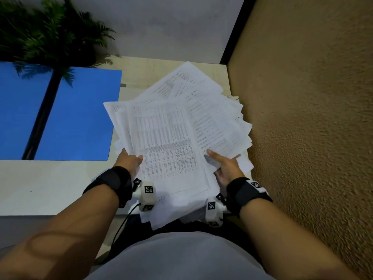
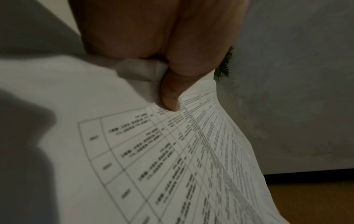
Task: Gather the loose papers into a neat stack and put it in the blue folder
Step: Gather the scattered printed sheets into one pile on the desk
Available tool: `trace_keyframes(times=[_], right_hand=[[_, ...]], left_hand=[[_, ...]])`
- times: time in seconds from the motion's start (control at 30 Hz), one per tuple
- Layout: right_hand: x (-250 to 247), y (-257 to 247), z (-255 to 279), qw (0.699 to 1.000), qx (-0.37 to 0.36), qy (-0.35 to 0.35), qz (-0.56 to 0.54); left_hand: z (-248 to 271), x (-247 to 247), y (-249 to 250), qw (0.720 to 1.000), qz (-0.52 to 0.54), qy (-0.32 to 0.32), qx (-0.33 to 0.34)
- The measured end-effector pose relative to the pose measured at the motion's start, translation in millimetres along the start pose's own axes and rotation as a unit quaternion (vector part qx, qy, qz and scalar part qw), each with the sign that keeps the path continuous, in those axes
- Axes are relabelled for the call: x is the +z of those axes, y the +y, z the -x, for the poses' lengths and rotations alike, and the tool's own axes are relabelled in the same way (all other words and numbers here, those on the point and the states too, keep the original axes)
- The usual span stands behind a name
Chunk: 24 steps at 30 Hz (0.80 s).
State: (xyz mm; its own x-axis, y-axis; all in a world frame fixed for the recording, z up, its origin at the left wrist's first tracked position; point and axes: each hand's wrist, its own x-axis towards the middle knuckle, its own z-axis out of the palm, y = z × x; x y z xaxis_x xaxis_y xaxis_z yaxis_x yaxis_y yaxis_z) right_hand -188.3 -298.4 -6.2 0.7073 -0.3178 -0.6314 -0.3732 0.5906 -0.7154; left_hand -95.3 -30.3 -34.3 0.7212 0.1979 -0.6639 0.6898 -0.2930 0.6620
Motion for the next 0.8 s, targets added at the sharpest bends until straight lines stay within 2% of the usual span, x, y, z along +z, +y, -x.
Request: trace_keyframes(times=[0.13, 0.27, 0.4, 0.5, 0.57, 0.63, 0.73, 0.8], right_hand=[[11.3, 0.0, -10.5, 0.998, -0.015, 0.056, 0.020], [39.2, -55.8, 14.2, 0.988, -0.106, 0.112, 0.031], [55.1, -124.2, 50.8, 0.935, -0.296, 0.154, 0.120], [65.7, -158.2, 71.9, 0.876, -0.450, 0.149, 0.088], [67.4, -169.5, 72.3, 0.854, -0.490, 0.145, 0.100], [68.5, -167.5, 60.3, 0.846, -0.474, 0.162, 0.182], [73.0, -136.9, 33.3, 0.867, -0.342, 0.146, 0.333], [75.3, -105.8, 17.7, 0.863, -0.277, 0.128, 0.404]], left_hand=[[3.3, 1.8, 0.1, 0.996, 0.055, -0.064, -0.032], [12.8, -3.7, 3.6, 0.995, 0.079, -0.059, -0.014], [18.7, -10.2, 7.1, 0.996, 0.067, -0.063, -0.009], [17.8, -13.9, 9.7, 0.993, 0.059, -0.099, -0.015], [21.3, -14.2, 14.4, 0.991, 0.052, -0.124, -0.024], [23.8, -14.0, 17.1, 0.988, 0.043, -0.146, -0.022], [28.8, -12.8, 20.3, 0.989, 0.037, -0.146, -0.004], [30.0, -12.6, 24.1, 0.990, 0.041, -0.134, -0.016]])
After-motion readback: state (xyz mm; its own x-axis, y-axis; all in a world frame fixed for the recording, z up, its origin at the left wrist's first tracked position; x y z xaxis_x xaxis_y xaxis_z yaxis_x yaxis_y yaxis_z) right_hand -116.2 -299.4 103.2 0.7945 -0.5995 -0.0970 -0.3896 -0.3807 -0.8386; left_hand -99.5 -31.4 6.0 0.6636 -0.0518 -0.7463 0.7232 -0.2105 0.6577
